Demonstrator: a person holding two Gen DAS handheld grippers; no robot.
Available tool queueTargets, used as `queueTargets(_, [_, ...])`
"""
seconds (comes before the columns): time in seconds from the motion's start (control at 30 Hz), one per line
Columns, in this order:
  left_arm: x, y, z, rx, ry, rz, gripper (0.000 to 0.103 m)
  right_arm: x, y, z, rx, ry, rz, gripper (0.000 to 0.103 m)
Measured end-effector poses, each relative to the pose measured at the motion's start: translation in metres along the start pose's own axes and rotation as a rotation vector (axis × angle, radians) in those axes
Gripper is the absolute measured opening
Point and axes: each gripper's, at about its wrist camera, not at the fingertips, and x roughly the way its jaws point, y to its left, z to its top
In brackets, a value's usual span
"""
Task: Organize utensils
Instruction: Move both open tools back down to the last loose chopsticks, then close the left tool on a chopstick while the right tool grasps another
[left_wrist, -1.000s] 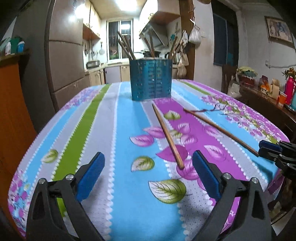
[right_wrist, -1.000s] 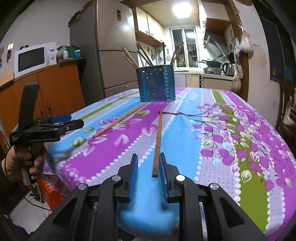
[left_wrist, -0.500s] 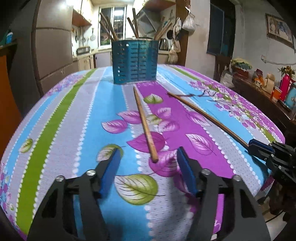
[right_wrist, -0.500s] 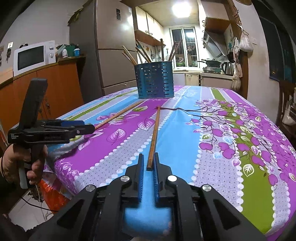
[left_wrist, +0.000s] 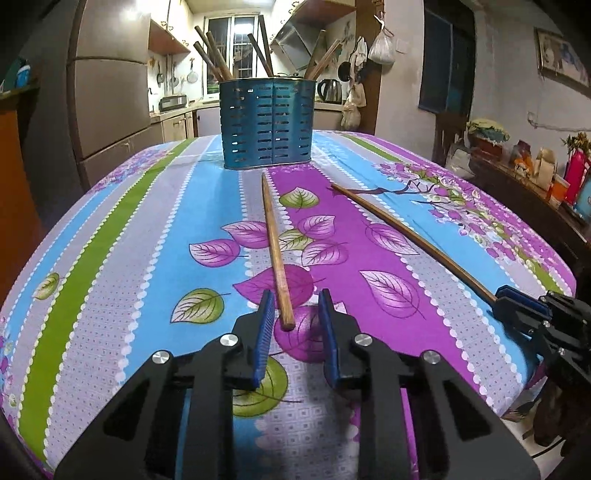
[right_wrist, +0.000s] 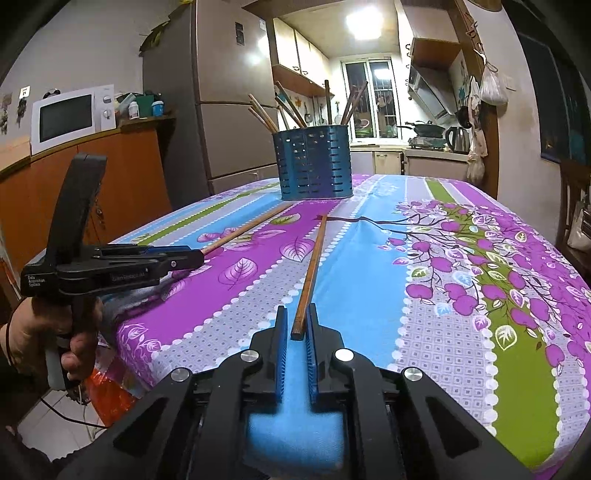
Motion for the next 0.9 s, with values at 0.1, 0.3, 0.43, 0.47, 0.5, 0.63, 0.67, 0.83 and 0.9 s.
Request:
queueTargets(0.1, [-0.0029, -0.0028, -0.0043, 0.013, -0.013, 0.015, 0.023, -0.0002, 0.0002, 0.0009, 0.006, 0.001, -0.001, 0.012])
queueTargets(0.3, [-0.0029, -0.0029, -0.0049, 0.01, -0.03, 0.014, 0.023, -0.0005, 0.0012, -0.0002, 0.009, -0.008, -0.008, 0.012])
queueTargets(0.43, [-0.0028, -0.0024, -0.0047, 0.006, -0.03, 0.013, 0.023, 0.0005, 0.0023, -0.0012, 0.005, -0.014, -0.017, 0.012])
queueTargets(0.47, [-0.0028, -0.002, -0.0045, 0.005, -0.031, 0.012, 0.023, 0.0008, 0.0026, -0.0014, 0.004, -0.016, -0.018, 0.012])
queueTargets(0.5, [-0.0027, -0.0021, -0.0043, 0.004, -0.033, 0.014, 0.023, 0.0013, 0.0026, -0.0014, 0.004, -0.018, -0.02, 0.012])
queueTargets(0.63, [-0.0032, -0.0023, -0.005, -0.002, -0.039, 0.015, 0.023, 0.0032, 0.0043, -0.0017, 0.0, -0.025, -0.027, 0.012])
queueTargets(0.67, [-0.0032, -0.0023, -0.0049, -0.003, -0.04, 0.015, 0.023, 0.0035, 0.0047, -0.0018, -0.004, -0.027, -0.031, 0.012])
queueTargets(0.83, [-0.0031, -0.0034, -0.0059, -0.014, -0.04, 0.015, 0.023, 0.0042, 0.0071, -0.0009, -0.009, -0.023, -0.044, 0.012])
queueTargets(0.9, [-0.0029, -0.0053, -0.0072, -0.013, -0.049, 0.03, 0.021, 0.004, 0.0087, -0.0011, -0.011, -0.026, -0.054, 0.011])
